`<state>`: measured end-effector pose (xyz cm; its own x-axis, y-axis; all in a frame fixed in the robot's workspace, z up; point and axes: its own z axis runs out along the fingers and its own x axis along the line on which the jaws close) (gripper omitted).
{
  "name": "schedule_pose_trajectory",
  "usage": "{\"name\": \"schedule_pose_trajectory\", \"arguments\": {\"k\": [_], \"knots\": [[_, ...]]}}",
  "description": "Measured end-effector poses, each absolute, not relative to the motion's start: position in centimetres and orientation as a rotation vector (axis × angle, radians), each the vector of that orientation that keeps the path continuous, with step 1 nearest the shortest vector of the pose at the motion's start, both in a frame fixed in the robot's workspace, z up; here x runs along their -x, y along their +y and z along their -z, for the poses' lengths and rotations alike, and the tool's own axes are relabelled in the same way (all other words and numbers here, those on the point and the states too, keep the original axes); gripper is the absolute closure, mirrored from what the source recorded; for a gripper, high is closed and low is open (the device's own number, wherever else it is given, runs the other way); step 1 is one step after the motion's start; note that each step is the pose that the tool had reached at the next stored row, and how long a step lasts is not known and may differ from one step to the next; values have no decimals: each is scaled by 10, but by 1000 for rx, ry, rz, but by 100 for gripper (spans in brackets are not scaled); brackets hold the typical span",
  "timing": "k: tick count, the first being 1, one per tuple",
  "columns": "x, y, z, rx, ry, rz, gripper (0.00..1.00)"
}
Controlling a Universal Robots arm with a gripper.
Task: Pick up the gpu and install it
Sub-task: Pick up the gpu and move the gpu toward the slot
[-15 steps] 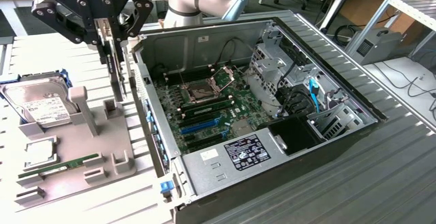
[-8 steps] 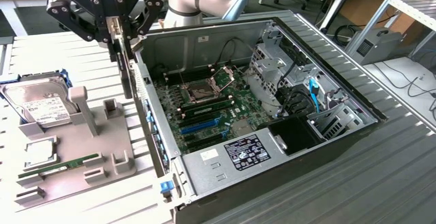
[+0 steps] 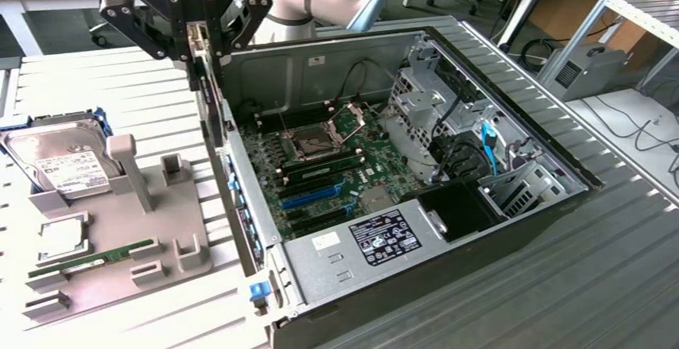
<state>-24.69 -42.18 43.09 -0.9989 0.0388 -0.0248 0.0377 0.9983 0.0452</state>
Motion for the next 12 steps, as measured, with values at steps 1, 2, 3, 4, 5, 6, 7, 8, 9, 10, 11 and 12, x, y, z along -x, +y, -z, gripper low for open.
{"name": "schedule_pose_trajectory", "arguments": {"k": [1, 2, 3, 4, 5, 6, 7, 8, 9, 10, 11, 12], "knots": [[244, -421, -431, -60, 3115, -70, 73], [242, -421, -431, -60, 3115, -70, 73], [240, -420, -431, -60, 3115, -70, 73], [238, -420, -431, -60, 3114, -70, 73], [235, -420, -431, -60, 3114, -70, 73], [233, -419, -431, -60, 3115, -70, 73], [231, -419, -431, -60, 3114, -70, 73], [229, -419, -431, -60, 3114, -70, 73], [226, -418, -431, -60, 3114, -70, 73], [224, -418, -431, -60, 3114, -70, 73], [222, -417, -431, -60, 3114, -70, 73], [219, -417, -431, -60, 3115, -70, 73]]}}
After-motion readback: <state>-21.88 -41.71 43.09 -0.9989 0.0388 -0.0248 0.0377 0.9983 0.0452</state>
